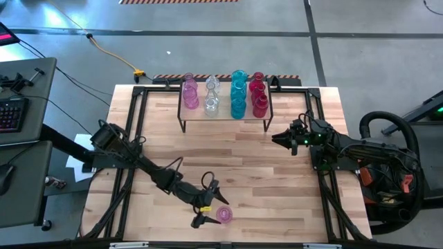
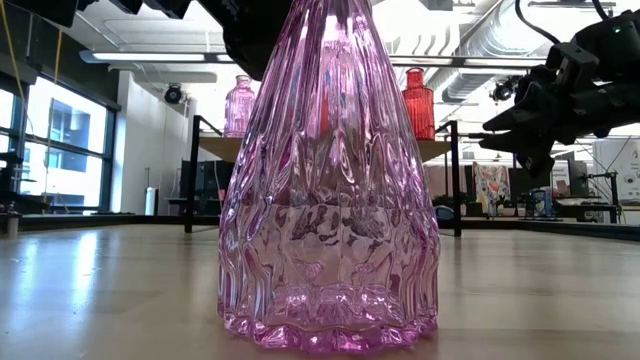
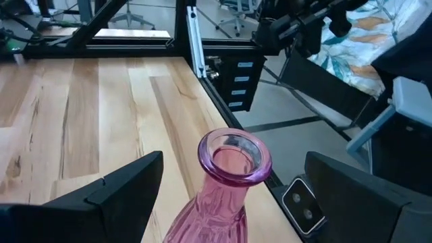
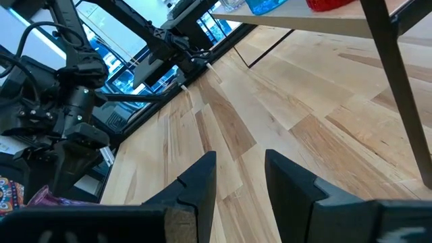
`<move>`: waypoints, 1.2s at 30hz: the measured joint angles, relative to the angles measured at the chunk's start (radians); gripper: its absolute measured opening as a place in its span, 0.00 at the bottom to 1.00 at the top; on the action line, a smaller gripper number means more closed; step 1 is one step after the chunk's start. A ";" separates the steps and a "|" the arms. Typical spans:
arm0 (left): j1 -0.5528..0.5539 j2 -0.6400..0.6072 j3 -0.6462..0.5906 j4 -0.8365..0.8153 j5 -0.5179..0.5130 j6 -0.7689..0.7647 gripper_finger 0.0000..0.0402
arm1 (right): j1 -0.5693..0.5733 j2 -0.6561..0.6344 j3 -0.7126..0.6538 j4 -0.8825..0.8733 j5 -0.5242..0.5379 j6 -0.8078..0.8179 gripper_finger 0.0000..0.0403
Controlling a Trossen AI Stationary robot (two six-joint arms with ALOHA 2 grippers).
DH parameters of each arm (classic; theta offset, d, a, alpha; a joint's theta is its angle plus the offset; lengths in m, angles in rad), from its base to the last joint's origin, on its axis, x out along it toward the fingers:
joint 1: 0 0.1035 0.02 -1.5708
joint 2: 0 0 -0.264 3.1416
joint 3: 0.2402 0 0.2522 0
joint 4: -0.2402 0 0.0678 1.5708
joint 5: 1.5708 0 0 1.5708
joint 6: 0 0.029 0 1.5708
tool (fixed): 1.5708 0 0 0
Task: Sort vases onto shelf
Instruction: Put the light violet vase on the shelf aligned with the other light violet vases
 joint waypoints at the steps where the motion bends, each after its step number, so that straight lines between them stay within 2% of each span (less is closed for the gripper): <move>1: 0.003 0.000 0.000 0.000 0.008 0.007 0.87 | 0.000 0.000 0.000 0.000 0.000 0.000 0.27; 10: 0.020 0.000 0.000 -0.001 0.047 0.008 0.85 | 0.000 0.000 0.000 0.000 0.000 0.000 0.27; 36: 0.020 0.000 0.000 0.018 0.065 0.006 0.52 | 0.000 0.000 0.000 0.000 0.000 0.000 0.27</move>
